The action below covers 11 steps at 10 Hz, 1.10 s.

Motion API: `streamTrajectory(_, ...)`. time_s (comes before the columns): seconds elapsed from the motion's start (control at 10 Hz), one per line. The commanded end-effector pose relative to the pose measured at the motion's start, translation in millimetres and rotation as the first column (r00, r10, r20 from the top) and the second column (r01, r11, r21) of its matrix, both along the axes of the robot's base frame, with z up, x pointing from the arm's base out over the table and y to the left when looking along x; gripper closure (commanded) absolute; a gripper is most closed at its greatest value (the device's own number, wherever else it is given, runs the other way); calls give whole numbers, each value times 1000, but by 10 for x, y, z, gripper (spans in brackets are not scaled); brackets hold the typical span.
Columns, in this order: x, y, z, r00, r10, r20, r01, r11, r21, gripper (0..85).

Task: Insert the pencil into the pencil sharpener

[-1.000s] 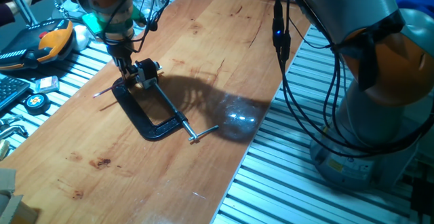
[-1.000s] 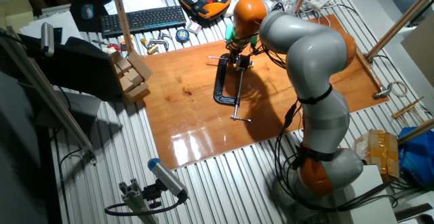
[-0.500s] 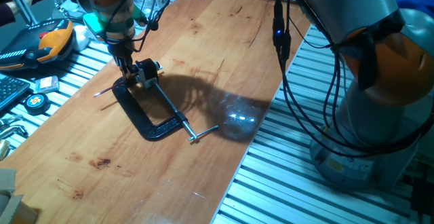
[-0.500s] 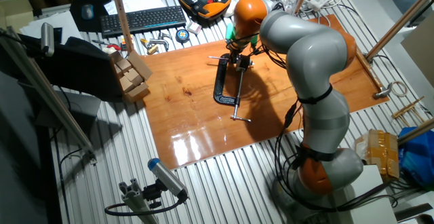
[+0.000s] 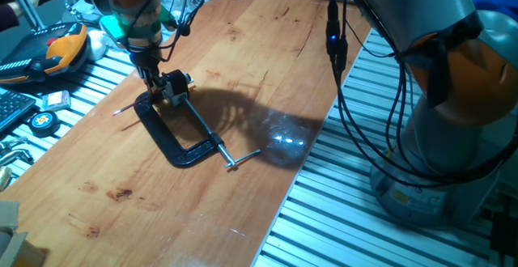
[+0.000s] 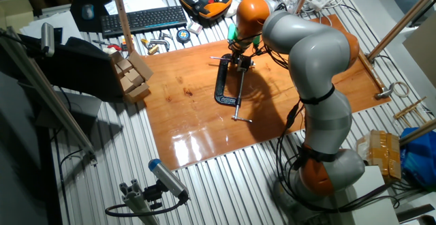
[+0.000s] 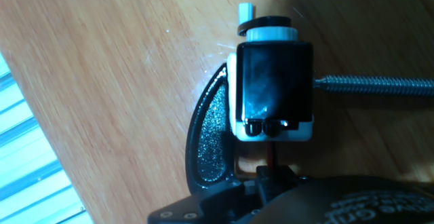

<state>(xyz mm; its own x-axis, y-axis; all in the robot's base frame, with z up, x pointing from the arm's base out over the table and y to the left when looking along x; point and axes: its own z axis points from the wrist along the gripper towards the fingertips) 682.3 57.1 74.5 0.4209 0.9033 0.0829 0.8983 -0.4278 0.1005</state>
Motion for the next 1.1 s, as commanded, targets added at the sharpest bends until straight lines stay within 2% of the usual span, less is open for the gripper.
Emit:
streamTrajectory(0.0, 3, -8, 7, 1000, 0, 1, 0, 1000, 0, 850)
streamTrajectory(1.0, -33, -110, -3, 1000, 20, 0, -20, 1000, -4, 850)
